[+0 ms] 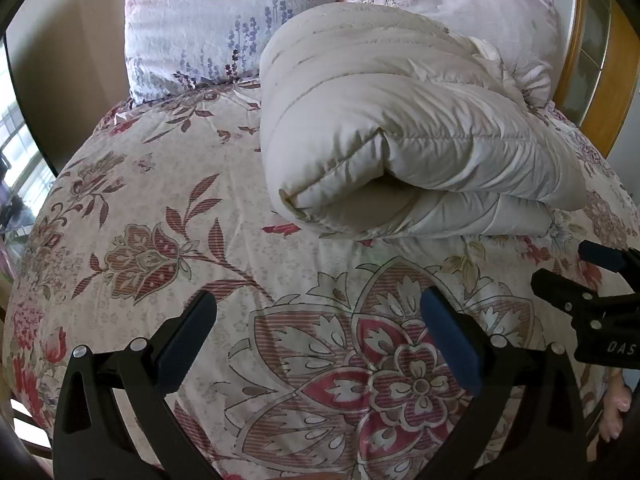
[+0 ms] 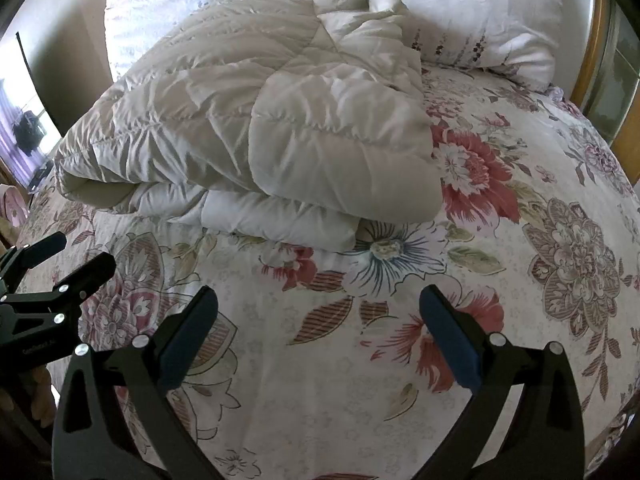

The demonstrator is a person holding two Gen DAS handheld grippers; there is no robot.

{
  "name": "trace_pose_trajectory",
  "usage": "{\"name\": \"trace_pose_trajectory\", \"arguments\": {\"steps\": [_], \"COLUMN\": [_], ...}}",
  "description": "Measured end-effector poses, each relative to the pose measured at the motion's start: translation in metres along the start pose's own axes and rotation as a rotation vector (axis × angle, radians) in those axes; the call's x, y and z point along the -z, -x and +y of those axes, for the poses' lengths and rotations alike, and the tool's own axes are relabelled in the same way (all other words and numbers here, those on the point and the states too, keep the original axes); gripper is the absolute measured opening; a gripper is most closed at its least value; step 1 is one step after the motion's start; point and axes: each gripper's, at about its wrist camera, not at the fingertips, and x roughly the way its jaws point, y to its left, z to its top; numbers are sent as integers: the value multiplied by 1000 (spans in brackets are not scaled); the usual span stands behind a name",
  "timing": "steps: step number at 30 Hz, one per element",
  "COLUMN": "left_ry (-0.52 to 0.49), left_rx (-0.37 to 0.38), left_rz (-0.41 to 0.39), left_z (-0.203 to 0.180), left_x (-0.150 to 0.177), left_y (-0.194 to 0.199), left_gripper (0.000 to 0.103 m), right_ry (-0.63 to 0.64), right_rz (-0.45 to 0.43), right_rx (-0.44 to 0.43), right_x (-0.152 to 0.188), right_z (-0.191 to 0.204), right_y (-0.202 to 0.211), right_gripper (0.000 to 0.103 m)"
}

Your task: Fold large clothes

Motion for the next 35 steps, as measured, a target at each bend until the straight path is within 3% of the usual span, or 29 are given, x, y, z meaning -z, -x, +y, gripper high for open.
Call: {"name": "trace_pose_trajectory", "arguments": {"steps": [35], "left_ry": [6], "left_rx": [9], "left_rz": [10], "left_z": [-1], "left_x": [1], "left_y": [-4], "left_gripper": [102], "right_ry": [-7], "right_rz": [12], "right_rx": [-12], "right_x": [-2], "right_z": [-1], "right_y": [-3], "right_gripper": [101]}}
